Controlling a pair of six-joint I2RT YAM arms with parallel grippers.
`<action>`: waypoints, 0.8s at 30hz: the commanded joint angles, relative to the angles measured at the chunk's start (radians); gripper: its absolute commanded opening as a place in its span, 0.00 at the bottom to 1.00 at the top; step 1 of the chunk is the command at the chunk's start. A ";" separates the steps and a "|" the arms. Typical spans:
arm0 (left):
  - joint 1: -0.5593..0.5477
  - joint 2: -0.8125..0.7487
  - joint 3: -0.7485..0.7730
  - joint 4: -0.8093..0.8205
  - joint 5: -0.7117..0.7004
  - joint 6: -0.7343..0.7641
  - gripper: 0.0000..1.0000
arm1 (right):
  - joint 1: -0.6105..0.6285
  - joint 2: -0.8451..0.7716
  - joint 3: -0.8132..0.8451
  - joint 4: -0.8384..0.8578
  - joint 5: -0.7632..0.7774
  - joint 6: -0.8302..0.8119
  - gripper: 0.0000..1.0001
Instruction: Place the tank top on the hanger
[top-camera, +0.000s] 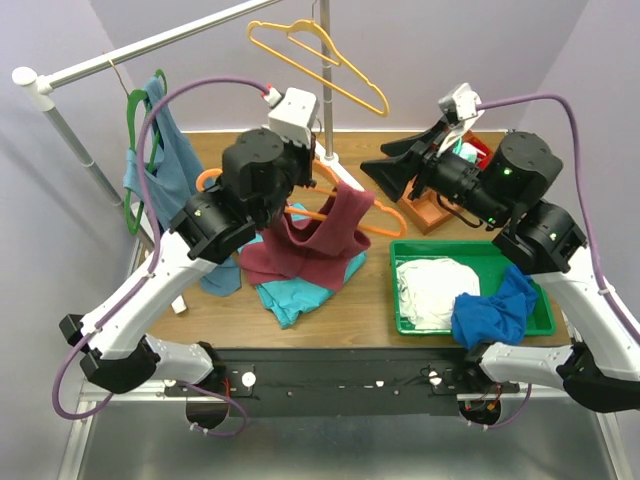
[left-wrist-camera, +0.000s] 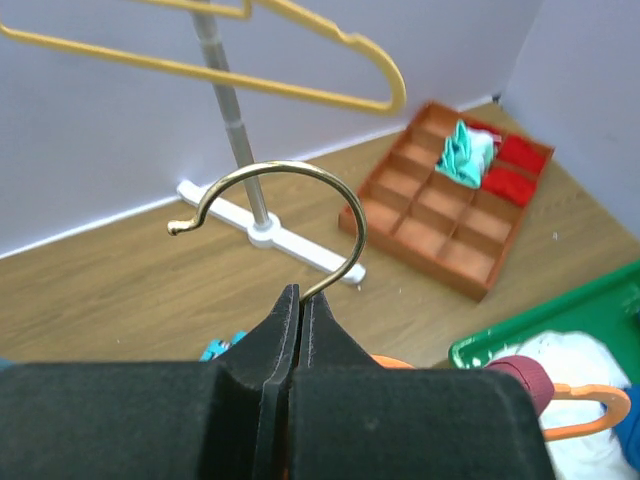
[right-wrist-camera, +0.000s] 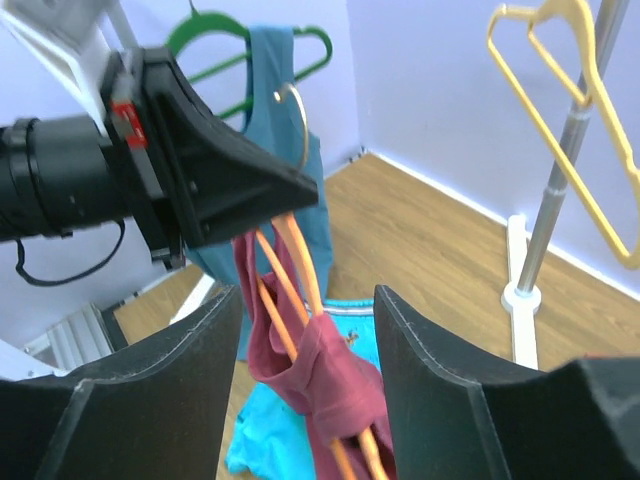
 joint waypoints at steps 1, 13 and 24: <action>-0.005 -0.090 -0.108 0.054 0.069 -0.015 0.00 | 0.005 0.030 -0.031 -0.074 -0.018 -0.063 0.61; -0.005 -0.142 -0.168 0.062 0.078 -0.038 0.00 | 0.005 0.065 -0.159 -0.180 -0.115 -0.111 0.53; -0.005 -0.134 -0.169 0.071 0.076 -0.043 0.00 | 0.005 0.045 -0.218 -0.163 -0.170 -0.105 0.53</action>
